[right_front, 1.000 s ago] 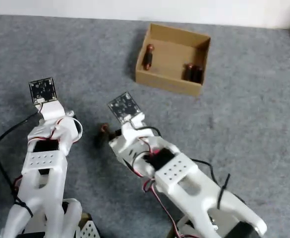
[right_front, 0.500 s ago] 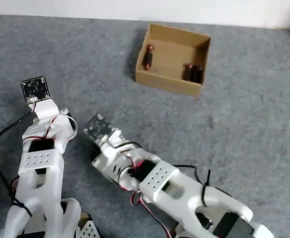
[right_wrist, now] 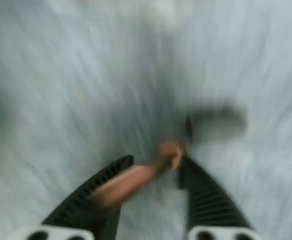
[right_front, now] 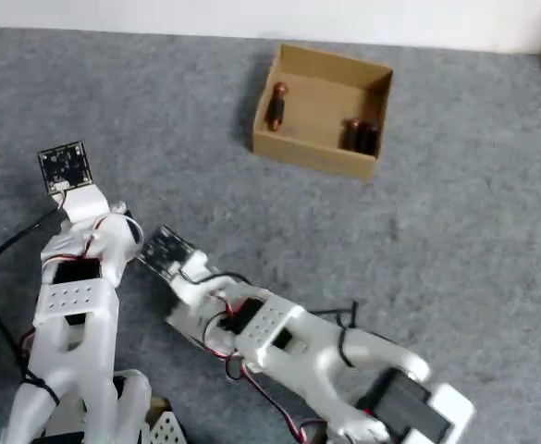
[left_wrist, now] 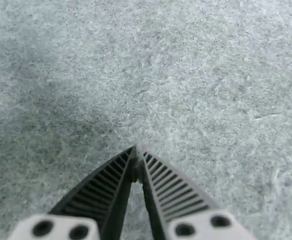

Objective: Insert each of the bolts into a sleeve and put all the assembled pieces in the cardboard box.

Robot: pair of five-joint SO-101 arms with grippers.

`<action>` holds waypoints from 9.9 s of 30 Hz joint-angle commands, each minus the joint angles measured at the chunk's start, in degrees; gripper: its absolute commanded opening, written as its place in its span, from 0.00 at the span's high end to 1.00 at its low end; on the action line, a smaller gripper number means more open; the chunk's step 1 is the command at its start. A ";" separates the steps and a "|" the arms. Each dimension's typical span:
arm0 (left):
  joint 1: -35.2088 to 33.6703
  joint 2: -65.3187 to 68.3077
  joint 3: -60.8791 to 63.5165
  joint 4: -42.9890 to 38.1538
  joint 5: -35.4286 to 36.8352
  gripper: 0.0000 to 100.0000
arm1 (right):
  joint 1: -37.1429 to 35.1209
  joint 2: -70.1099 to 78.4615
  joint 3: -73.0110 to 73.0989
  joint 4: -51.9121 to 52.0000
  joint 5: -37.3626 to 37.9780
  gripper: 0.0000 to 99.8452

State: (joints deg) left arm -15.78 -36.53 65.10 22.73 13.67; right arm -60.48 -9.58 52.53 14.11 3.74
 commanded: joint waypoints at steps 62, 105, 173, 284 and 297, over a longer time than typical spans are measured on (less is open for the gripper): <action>-8.75 0.04 -5.58 -1.23 1.05 0.99 | 7.08 27.91 -34.24 11.74 -45.71 0.76; -1.71 0.04 -8.31 1.67 -6.15 0.98 | 15.08 11.65 -37.05 34.68 -42.55 1.00; 14.46 26.77 -14.02 38.95 -76.40 0.90 | 47.43 -40.13 17.01 31.25 0.70 1.00; 6.46 50.51 -48.84 51.25 -60.04 1.00 | 45.23 -40.13 21.23 24.57 0.79 1.00; 13.58 11.47 -45.67 50.90 -37.63 0.99 | 45.23 -40.13 21.23 24.57 0.79 1.00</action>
State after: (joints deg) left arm -4.62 -15.52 17.80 75.56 -30.55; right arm -14.59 -48.62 74.07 40.48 4.00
